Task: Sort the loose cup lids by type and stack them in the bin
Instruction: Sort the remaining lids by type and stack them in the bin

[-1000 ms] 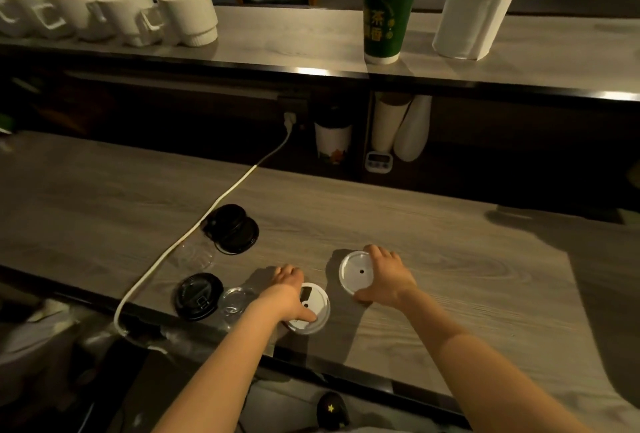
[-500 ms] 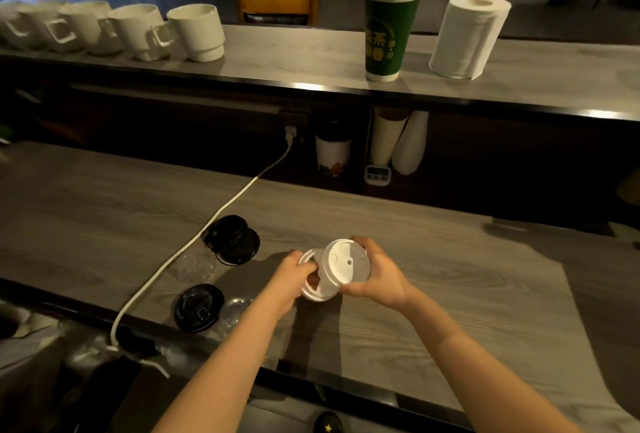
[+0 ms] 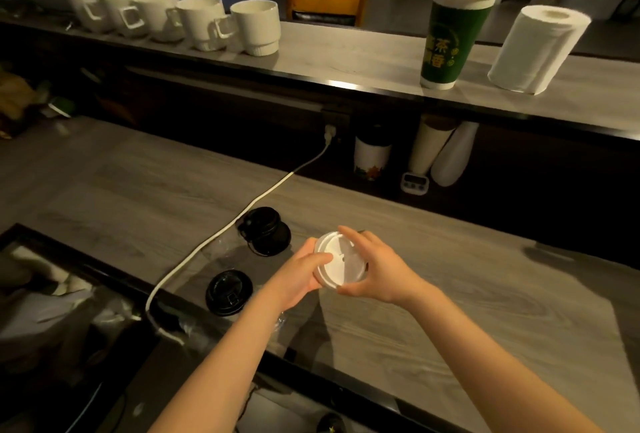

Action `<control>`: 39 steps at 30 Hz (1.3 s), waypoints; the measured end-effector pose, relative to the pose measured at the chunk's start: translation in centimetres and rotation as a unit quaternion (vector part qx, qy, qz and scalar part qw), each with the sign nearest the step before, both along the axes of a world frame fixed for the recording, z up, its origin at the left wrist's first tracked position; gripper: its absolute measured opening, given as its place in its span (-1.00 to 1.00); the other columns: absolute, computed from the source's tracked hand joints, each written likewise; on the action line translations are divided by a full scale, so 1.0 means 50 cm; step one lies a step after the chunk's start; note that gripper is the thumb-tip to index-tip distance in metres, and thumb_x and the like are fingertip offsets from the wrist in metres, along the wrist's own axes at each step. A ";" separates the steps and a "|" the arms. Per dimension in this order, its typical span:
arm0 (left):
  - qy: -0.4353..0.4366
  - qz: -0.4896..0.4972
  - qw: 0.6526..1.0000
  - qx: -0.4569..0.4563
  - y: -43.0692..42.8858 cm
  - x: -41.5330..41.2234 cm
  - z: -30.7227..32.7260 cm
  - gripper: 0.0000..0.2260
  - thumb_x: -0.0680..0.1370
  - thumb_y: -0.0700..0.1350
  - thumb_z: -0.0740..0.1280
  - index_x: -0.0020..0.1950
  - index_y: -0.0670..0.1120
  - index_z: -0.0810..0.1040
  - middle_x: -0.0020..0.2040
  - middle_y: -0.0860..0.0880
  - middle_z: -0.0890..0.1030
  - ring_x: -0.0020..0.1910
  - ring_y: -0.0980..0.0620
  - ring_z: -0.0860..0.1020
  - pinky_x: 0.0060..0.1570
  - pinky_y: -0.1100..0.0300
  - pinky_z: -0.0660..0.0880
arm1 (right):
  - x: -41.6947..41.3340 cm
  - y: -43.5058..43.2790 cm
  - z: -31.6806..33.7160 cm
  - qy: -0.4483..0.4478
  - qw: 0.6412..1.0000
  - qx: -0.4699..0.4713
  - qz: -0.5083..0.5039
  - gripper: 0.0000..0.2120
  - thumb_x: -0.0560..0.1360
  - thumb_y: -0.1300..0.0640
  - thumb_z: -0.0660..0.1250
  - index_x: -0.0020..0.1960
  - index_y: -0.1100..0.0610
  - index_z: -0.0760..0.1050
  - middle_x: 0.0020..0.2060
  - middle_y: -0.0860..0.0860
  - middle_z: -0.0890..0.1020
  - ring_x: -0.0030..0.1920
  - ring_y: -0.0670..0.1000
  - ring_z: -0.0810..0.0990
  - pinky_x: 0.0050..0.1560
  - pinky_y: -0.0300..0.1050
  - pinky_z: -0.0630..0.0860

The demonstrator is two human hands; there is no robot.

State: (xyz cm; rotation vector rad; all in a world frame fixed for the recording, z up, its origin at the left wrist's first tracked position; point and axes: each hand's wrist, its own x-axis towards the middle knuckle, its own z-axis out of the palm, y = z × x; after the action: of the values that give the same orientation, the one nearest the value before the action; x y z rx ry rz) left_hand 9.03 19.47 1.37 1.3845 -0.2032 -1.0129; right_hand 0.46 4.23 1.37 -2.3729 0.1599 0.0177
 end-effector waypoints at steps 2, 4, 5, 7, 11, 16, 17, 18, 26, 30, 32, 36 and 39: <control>-0.019 0.015 1.000 0.003 0.021 0.018 0.002 -0.81 0.60 -0.26 0.14 0.14 -0.04 0.43 0.06 -0.05 0.56 0.02 0.02 0.56 -0.07 0.12 0.51 | 0.026 0.016 0.000 0.001 1.000 0.007 0.016 0.00 0.28 0.01 0.57 0.53 -0.08 0.03 0.22 -0.06 0.35 0.14 -0.11 0.38 0.13 -0.27 0.37; -0.051 0.046 0.997 0.017 0.036 0.038 0.012 -0.81 0.59 -0.27 0.16 0.10 -0.03 0.45 0.05 -0.06 0.55 0.01 0.02 0.55 -0.08 0.11 0.51 | 0.051 0.030 -0.005 0.003 1.000 0.016 0.017 0.04 0.29 0.02 0.56 0.54 -0.09 -0.05 0.27 -0.03 0.35 0.17 -0.07 0.40 0.20 -0.18 0.41; -0.066 0.077 0.995 0.025 0.049 0.052 0.014 -0.80 0.58 -0.28 0.16 0.06 -0.01 0.46 0.04 -0.07 0.55 0.00 0.02 0.54 -0.09 0.11 0.50 | 0.066 0.041 -0.010 0.011 1.000 0.019 0.014 0.04 0.31 0.02 0.55 0.54 -0.08 -0.08 0.31 -0.02 0.35 0.19 -0.05 0.42 0.21 -0.15 0.42; -0.090 0.164 0.981 0.045 0.080 0.085 0.015 -0.79 0.56 -0.29 0.18 0.00 0.00 0.47 0.01 -0.07 0.53 -0.01 0.00 0.52 -0.08 0.08 0.48 | 0.089 0.063 -0.028 0.043 0.999 0.006 -0.003 -0.02 0.37 0.01 0.50 0.55 -0.02 -0.10 0.40 0.03 0.31 0.24 0.02 0.45 0.22 -0.11 0.42; -0.108 0.298 0.944 0.093 0.150 0.143 -0.001 -0.80 0.54 -0.26 0.22 0.13 -0.06 0.40 0.10 -0.11 0.47 0.05 -0.06 0.48 -0.01 -0.02 0.49 | 0.108 0.128 -0.080 0.121 0.989 -0.031 0.083 -0.15 0.44 -0.07 0.41 0.54 0.07 -0.01 0.48 0.11 0.21 0.42 0.11 0.29 0.39 -0.04 0.30; -0.081 0.374 0.921 0.074 0.194 0.159 -0.021 -0.77 0.55 -0.26 0.25 0.20 -0.11 0.40 0.10 -0.11 0.50 0.03 -0.03 0.51 -0.21 0.14 0.51 | 0.123 0.219 -0.134 0.176 0.972 -0.005 0.156 0.04 0.31 -0.15 0.50 0.54 -0.04 -0.12 0.53 0.02 0.07 0.50 0.11 0.10 0.48 0.00 0.15; -0.079 0.380 0.919 0.073 0.197 0.159 -0.024 -0.77 0.56 -0.26 0.25 0.20 -0.11 0.40 0.10 -0.11 0.50 0.03 -0.03 0.51 -0.24 0.17 0.50 | 0.125 0.226 -0.140 0.186 0.971 -0.013 0.150 0.03 0.32 -0.16 0.49 0.54 -0.06 -0.11 0.53 0.00 0.07 0.50 0.11 0.08 0.48 0.01 0.13; -0.077 0.384 0.917 0.074 0.201 0.158 -0.027 -0.78 0.56 -0.26 0.25 0.20 -0.11 0.40 0.11 -0.11 0.50 0.05 -0.03 0.51 -0.24 0.19 0.50 | 0.126 0.231 -0.147 0.185 0.972 -0.034 0.144 -0.01 0.33 -0.16 0.48 0.54 -0.04 -0.07 0.52 0.00 0.10 0.49 0.11 0.10 0.46 0.00 0.14; -0.061 0.375 0.922 0.079 0.181 0.140 -0.022 -0.70 0.57 -0.26 0.23 0.30 -0.13 0.37 0.13 -0.08 0.47 0.12 -0.04 0.48 -0.03 0.11 0.50 | 0.135 0.178 -0.156 0.154 0.984 0.083 0.046 -0.28 0.31 -0.03 0.52 0.36 0.00 0.26 0.23 0.00 0.45 0.22 0.05 0.46 0.14 -0.11 0.45; -0.045 0.357 0.931 0.059 0.116 0.124 -0.019 -0.70 0.57 -0.28 0.22 0.29 -0.11 0.35 0.13 -0.09 0.48 0.09 -0.04 0.49 -0.10 0.15 0.51 | 0.101 0.098 -0.121 0.078 0.988 0.121 -0.059 -0.35 0.32 0.02 0.51 0.32 0.03 0.30 0.15 -0.05 0.46 0.13 -0.02 0.46 0.06 -0.19 0.40; -0.042 0.336 0.940 0.042 0.068 0.112 -0.019 -0.68 0.56 -0.30 0.22 0.31 -0.13 0.36 0.15 -0.11 0.50 0.03 0.00 0.52 -0.16 0.17 0.50 | 0.070 0.046 -0.099 0.039 0.984 0.117 -0.126 -0.36 0.32 0.05 0.52 0.31 0.06 0.33 0.12 -0.07 0.46 0.13 -0.06 0.45 0.10 -0.21 0.39; -0.041 0.265 0.963 0.018 -0.050 0.064 -0.009 -0.68 0.56 -0.32 0.21 0.31 -0.12 0.37 0.07 -0.06 0.52 -0.05 0.08 0.54 -0.16 0.18 0.51 | -0.015 -0.060 -0.065 -0.020 0.960 0.136 -0.243 -0.33 0.29 0.08 0.54 0.33 0.06 0.34 0.19 -0.03 0.50 0.20 -0.04 0.47 0.21 -0.11 0.44; -0.048 0.207 0.977 0.005 -0.143 0.017 0.000 -0.71 0.55 -0.31 0.23 0.26 -0.12 0.40 0.14 -0.12 0.52 0.05 -0.04 0.53 -0.10 0.10 0.52 | -0.099 -0.137 -0.044 -0.059 0.943 0.132 -0.299 -0.32 0.29 0.07 0.55 0.33 0.06 0.35 0.20 -0.04 0.49 0.22 -0.02 0.47 0.22 -0.06 0.47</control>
State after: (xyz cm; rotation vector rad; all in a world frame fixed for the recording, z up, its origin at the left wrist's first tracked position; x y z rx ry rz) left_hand 9.89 12.33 1.39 1.4107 0.0221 -0.6023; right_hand -4.51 -2.64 -0.80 -1.9668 0.7648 -0.3687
